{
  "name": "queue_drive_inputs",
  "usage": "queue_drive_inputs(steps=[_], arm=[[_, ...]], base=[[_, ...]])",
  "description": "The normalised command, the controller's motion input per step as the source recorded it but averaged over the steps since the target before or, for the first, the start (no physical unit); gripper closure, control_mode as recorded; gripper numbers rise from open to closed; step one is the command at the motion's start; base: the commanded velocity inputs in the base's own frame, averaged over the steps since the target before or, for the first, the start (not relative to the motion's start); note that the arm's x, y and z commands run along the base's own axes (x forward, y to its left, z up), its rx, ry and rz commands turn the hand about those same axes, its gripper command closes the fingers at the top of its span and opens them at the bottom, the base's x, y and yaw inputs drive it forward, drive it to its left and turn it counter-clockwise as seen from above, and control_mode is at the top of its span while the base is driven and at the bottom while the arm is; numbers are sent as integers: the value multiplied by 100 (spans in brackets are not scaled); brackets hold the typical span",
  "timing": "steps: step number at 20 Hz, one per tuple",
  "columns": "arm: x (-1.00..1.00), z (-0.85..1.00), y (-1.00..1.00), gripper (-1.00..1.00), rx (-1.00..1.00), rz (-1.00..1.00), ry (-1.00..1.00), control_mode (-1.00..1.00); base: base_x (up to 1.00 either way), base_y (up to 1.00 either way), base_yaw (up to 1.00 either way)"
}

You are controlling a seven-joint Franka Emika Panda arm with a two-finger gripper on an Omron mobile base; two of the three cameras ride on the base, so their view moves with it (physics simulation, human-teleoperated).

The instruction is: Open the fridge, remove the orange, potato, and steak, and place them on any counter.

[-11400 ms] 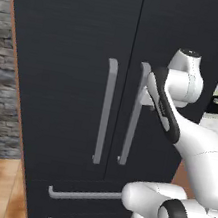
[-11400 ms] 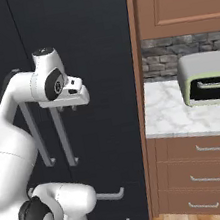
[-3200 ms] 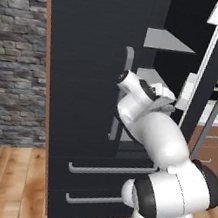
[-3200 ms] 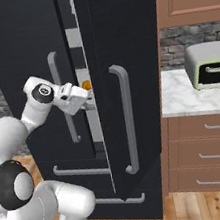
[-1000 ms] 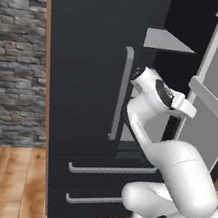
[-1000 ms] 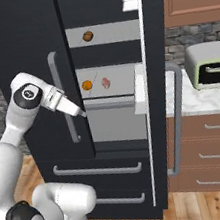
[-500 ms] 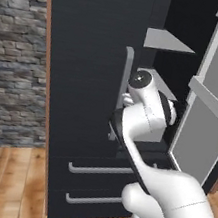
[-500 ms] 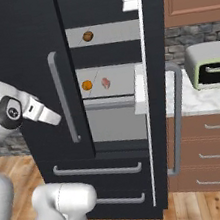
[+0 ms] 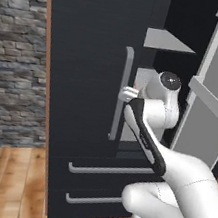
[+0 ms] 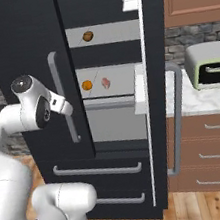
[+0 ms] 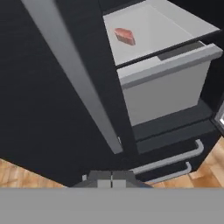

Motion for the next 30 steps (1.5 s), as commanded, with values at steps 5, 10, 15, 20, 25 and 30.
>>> queue_drive_inputs(steps=[5, 10, 15, 20, 25, 30], arm=[[39, -9, 30, 100, 0, 19, 8, -100], [36, 0, 20, 100, 0, 16, 6, -100], [28, 0, 16, -100, -1, 9, 0, -100], [6, 5, 5, -100, -6, 0, -3, -100], [55, 2, 0, -100, -29, 0, -21, -100], [67, 0, -11, -100, -25, 0, -19, -100]], base=[[0, 0, 0], [0, 0, 0], [0, 0, 0], [0, 0, 0], [0, 0, 0], [0, 0, 0]])
